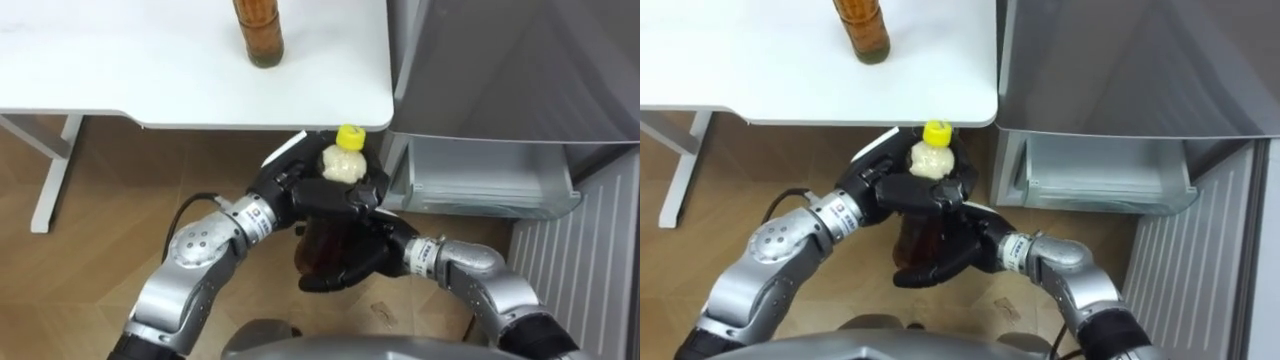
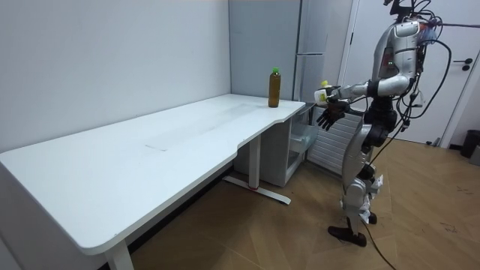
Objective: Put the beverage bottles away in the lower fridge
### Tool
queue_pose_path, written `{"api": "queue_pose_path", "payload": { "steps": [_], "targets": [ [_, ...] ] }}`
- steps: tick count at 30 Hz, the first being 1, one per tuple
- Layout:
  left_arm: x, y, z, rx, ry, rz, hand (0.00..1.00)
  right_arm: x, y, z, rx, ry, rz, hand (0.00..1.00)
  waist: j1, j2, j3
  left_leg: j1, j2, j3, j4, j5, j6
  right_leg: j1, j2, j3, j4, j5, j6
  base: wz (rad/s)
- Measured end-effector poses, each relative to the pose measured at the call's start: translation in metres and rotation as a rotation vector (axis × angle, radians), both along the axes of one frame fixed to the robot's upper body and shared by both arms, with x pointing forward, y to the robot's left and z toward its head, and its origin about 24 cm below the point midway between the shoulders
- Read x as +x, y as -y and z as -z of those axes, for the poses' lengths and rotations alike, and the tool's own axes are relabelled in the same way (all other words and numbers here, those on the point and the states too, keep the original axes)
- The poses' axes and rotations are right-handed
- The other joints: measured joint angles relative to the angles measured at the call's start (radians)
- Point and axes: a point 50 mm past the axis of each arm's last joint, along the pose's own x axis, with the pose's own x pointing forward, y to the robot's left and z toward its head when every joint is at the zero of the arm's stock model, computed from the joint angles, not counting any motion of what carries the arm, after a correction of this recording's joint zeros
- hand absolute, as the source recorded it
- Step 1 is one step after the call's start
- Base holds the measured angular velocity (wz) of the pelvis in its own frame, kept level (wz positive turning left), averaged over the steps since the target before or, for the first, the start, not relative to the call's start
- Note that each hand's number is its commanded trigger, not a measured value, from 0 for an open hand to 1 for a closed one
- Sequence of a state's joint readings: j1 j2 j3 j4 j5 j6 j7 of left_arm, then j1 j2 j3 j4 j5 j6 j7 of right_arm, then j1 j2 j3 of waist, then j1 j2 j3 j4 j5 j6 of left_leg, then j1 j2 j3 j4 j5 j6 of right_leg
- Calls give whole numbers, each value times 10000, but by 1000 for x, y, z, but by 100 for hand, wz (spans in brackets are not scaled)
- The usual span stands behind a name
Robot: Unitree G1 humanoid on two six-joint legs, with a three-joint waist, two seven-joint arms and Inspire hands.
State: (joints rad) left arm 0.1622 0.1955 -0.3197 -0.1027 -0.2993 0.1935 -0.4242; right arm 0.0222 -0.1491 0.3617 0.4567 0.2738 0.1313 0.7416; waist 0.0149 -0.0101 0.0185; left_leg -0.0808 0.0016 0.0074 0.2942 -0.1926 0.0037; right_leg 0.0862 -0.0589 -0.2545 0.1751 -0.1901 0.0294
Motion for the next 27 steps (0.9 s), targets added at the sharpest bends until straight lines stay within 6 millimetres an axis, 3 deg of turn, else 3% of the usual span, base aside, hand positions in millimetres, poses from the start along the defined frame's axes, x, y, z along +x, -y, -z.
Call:
{"api": "queue_pose_path", "payload": {
  "steps": [5,6,7,8,9,27],
  "targets": [
    [-1,1,0,-75,3,200,100,-1,0,0,32,-26,-31,0,-138,-10,6,-64,-6,-25,61,-1,0,-19,0,-29,-2,0,0,2],
    [-1,1,0,-80,1,220,100,-1,0,0,33,-28,-35,6,-137,-11,6,-65,-5,-23,63,-1,1,-21,0,-28,-2,0,0,0],
    [-1,1,0,-87,-1,239,100,-1,0,0,20,-31,-40,32,-137,-11,6,-65,-3,-23,67,-2,1,-22,0,-28,-2,0,0,0],
    [-1,1,0,-87,0,241,100,-1,1,0,-6,-33,-40,90,-137,-10,6,-65,-2,-23,70,-2,0,-22,1,-29,-2,0,0,0],
    [-1,1,0,-87,0,241,100,-1,1,0,-10,-35,-39,100,-137,-10,6,-66,0,-23,71,-2,1,-22,2,-30,-2,0,0,0],
    [-1,5,-1,-304,0,250,100,-7,0,2,96,-118,-373,100,-188,3,0,-107,12,-49,132,-2,4,-48,8,-52,112,2,-4,0]
  ]
}}
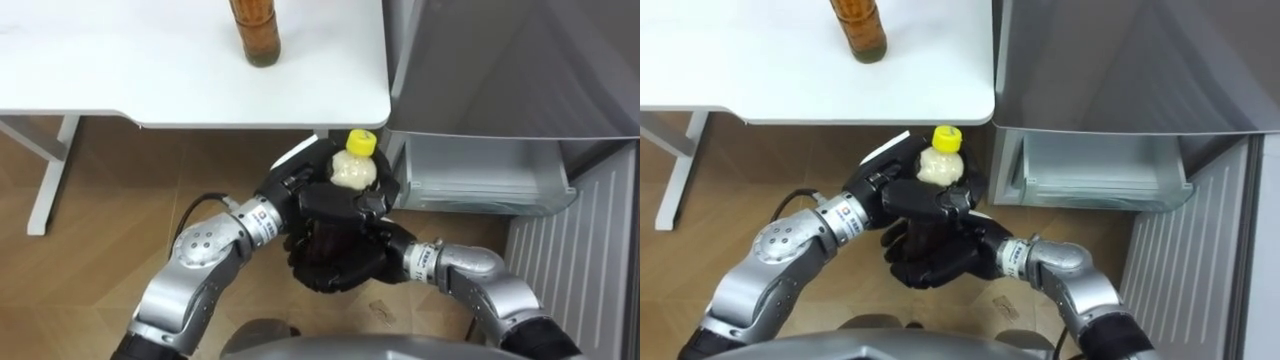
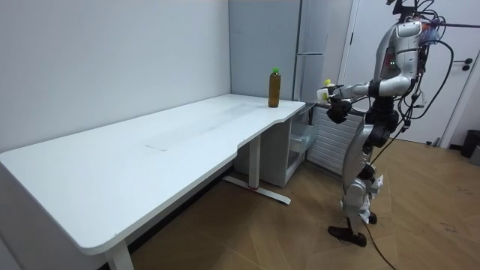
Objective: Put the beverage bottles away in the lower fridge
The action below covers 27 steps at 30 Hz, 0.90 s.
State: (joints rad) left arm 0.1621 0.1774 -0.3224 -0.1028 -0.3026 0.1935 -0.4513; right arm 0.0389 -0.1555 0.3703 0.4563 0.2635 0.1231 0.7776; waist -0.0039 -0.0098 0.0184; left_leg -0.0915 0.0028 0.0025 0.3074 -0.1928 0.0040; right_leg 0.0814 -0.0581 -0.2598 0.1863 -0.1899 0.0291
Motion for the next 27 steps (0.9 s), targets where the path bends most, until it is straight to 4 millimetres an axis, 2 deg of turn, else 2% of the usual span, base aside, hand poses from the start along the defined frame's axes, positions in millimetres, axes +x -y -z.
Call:
{"api": "queue_pose_path", "payload": {
  "steps": [3,5,7,8,21,27],
  "targets": [
    [0,1,0,-34,1,-12,99,0,0,0,17,-3,5,100,-12,-1,0,10,-1,2,14,1,1,2,0,29,6,0,0,0],
    [0,1,0,-71,0,-54,72,-1,0,0,42,-28,27,100,-13,-1,0,15,-3,9,17,1,2,0,0,59,6,0,0,0],
    [1,1,-1,-190,-28,-143,20,-2,0,1,75,-45,75,100,-16,-2,0,14,-4,10,18,1,2,-1,0,66,7,0,0,0],
    [1,1,-1,-240,-42,-158,0,-2,0,1,81,-37,79,100,-26,-2,0,20,-3,14,18,1,2,0,0,71,7,0,0,0],
    [2,-1,-3,-216,203,-194,0,-6,6,4,-108,-217,56,100,-28,-16,5,35,-2,44,2,1,2,-16,-2,102,-6,-3,1,0],
    [3,-2,-5,-170,500,-228,0,-6,6,3,-111,-198,42,100,80,-116,0,31,-8,63,14,3,2,-67,-12,130,-7,-28,-27,0]
  ]
}}
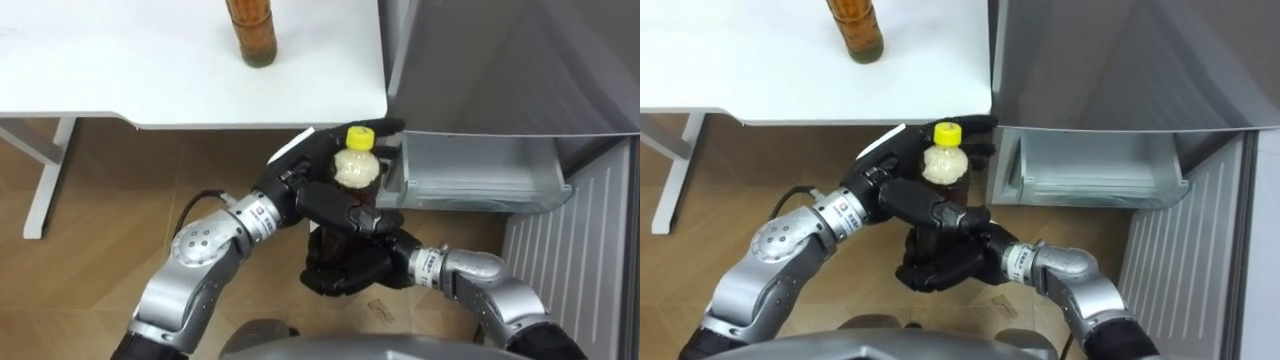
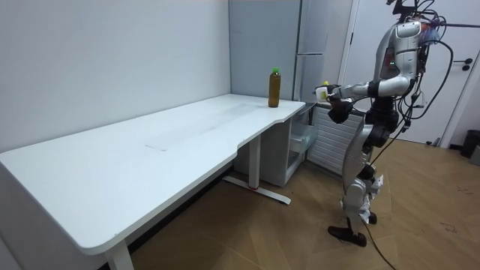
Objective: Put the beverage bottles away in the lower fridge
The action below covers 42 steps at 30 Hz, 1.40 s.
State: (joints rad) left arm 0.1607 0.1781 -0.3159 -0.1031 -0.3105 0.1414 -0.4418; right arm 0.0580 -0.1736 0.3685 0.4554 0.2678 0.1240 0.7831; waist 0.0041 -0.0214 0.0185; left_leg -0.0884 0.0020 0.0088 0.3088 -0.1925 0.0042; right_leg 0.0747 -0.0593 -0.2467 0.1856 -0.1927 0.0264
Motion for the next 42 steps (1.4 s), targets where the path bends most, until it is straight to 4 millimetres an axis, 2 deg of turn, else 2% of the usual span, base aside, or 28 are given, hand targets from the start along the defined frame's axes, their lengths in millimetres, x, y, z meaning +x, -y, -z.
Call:
{"api": "queue_pose_path", "payload": {
  "steps": [7,12,16,19,24,28,32,36,42],
  "targets": [
    [5,0,-8,-47,510,-266,0,0,4,1,-147,-24,-9,100,39,-31,-7,-48,-7,-38,4,0,1,-55,-11,-6,13,1,-1,0],
    [12,3,-35,-380,1948,-461,0,-1,10,2,-419,-37,32,100,78,-29,-7,-35,8,12,2,0,0,-52,-4,-3,46,3,-5,-1],
    [19,3,-44,-406,2507,-618,0,-4,13,5,-712,-104,189,100,140,-30,-6,49,15,84,-41,0,0,-8,-8,58,54,5,-7,-6],
    [22,2,-59,-506,3115,-846,0,-8,16,8,-957,-215,322,100,275,-19,-5,59,25,123,-67,-1,0,-26,-2,88,47,9,-12,-3],
    [28,-14,-86,-491,4562,-1900,0,-13,20,14,-1367,-437,445,100,337,18,-1,178,21,97,-87,0,0,99,-5,31,31,9,-11,2],
    [30,-24,-97,-520,5064,-2549,0,-13,20,14,-1359,-398,440,100,381,51,-6,246,18,96,-103,0,0,134,-3,66,34,9,-11,-1],
    [32,-33,-103,-481,5284,-3329,0,-16,24,15,-1406,-506,590,100,564,208,-63,304,14,111,-188,0,0,163,-6,95,33,10,-11,-3],
    [32,-45,-115,-105,6119,-4354,0,-18,29,16,-1428,-570,913,100,593,355,-50,350,-7,-1,-188,0,-1,287,-7,-29,14,8,-9,9],
    [28,-76,-137,582,7515,-6397,0,-29,41,21,-1817,-869,1341,100,1112,410,-52,501,16,159,-362,21,-20,283,2,197,7,6,-6,-9]
  ]
}}
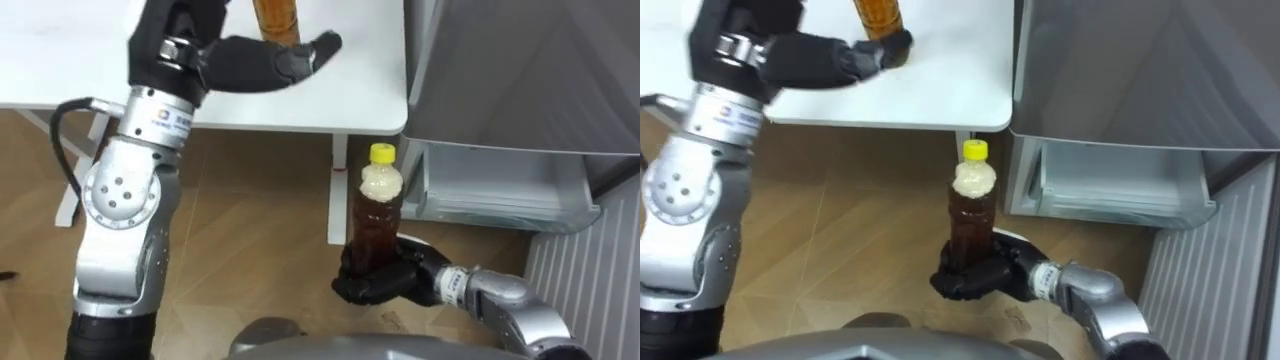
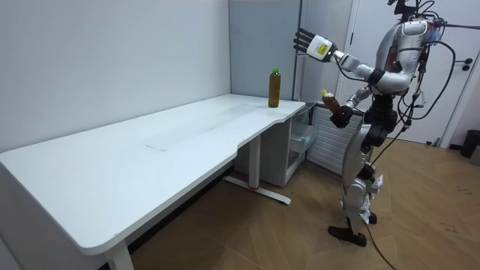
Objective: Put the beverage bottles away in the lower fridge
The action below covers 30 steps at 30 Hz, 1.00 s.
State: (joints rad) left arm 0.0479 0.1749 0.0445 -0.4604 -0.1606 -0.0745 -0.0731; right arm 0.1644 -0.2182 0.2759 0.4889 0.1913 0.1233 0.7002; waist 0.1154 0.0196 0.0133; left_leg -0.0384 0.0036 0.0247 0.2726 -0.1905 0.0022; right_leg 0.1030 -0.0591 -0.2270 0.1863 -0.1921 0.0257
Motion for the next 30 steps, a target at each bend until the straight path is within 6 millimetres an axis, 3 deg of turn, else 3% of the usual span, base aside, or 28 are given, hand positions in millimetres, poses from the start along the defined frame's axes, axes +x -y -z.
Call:
{"api": "queue_pose_path", "payload": {
  "steps": [14,20,23,26,30],
  "targets": [
    [-23,-69,-27,668,2506,-6144,0,-7,17,2,-496,293,1153,100,523,46,32,338,-40,-118,-119,-2,-7,387,4,-93,-182,-2,4,1],
    [-38,-98,-27,-887,2990,-8324,0,-23,25,6,-922,14,1558,100,878,76,-11,346,-69,-127,-152,1,-10,379,-1,-110,-355,-6,8,0],
    [-45,-117,-4,-2142,2134,-9114,0,-23,26,6,-1170,60,1581,100,893,113,-79,526,-122,-102,-257,15,-6,504,-50,-106,-363,-46,35,0],
    [-53,-134,28,-3206,692,-9907,0,-25,26,9,-1277,-93,1783,100,911,-48,-176,680,-170,-101,-394,18,-2,582,-97,-103,-364,-137,52,0],
    [-59,-146,77,-4688,-1495,-10887,0,-25,29,10,-1610,-178,2134,100,1082,-162,-157,686,-167,-98,-389,17,-3,587,-94,-101,-360,-137,53,0]
  ]
}}
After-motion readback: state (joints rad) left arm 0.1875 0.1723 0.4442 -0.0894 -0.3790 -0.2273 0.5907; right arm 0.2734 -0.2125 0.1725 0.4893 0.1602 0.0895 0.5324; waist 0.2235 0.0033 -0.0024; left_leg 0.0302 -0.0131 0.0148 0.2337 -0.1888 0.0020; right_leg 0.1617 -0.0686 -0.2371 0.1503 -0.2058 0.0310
